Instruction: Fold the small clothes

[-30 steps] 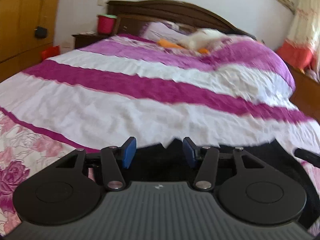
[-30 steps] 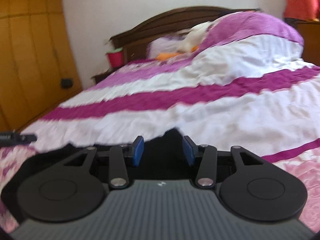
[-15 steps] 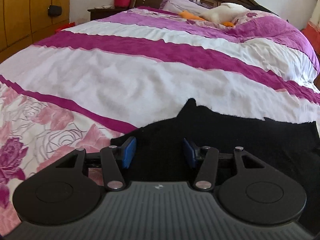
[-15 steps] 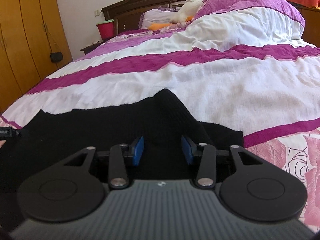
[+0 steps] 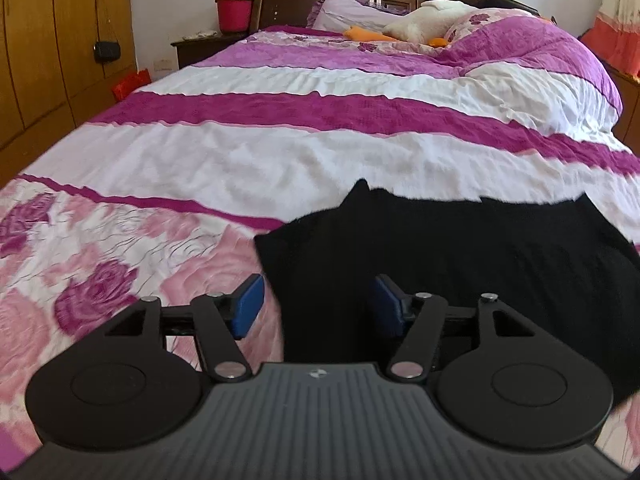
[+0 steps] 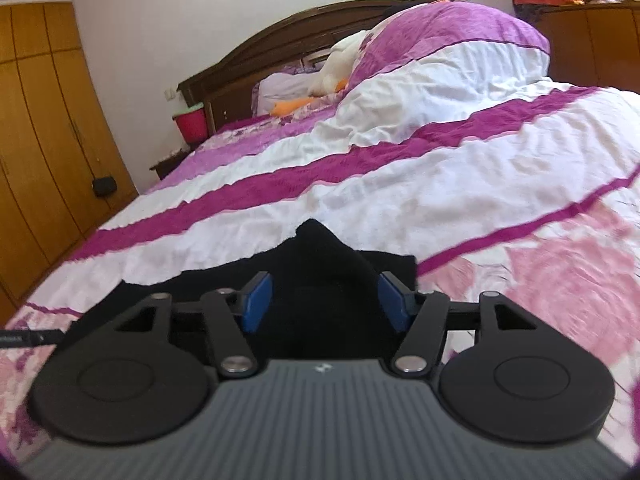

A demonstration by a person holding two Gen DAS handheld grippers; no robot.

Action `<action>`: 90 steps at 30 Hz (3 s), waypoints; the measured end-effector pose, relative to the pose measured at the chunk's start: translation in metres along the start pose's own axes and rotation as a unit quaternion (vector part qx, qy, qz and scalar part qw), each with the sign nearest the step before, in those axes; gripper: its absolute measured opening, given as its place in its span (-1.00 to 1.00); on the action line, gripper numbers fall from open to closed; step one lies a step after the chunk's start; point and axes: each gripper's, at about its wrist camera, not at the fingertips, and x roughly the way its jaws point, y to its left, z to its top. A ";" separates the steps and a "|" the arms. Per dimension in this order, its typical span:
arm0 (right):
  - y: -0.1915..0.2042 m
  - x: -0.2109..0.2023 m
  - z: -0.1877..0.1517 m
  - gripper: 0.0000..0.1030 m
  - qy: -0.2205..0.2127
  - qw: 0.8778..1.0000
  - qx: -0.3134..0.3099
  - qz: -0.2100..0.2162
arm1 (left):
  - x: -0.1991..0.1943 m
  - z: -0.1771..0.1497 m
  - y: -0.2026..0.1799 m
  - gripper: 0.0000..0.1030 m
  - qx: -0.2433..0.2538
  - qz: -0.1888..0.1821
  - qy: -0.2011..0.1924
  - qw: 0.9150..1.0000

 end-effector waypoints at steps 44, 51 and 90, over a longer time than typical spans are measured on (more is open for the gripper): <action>-0.044 0.031 -0.063 -0.45 -0.018 0.971 0.231 0.060 | 0.015 -0.044 0.011 0.76 -0.044 -0.032 0.028 0.998; -0.033 0.028 -0.054 -0.71 -0.036 0.971 0.231 0.047 | 0.011 -0.044 0.013 0.76 -0.048 -0.036 0.029 0.998; 0.219 0.041 -0.025 -0.75 0.001 0.988 -0.029 0.155 | -0.045 -0.046 0.080 0.76 -0.107 -0.012 0.048 0.993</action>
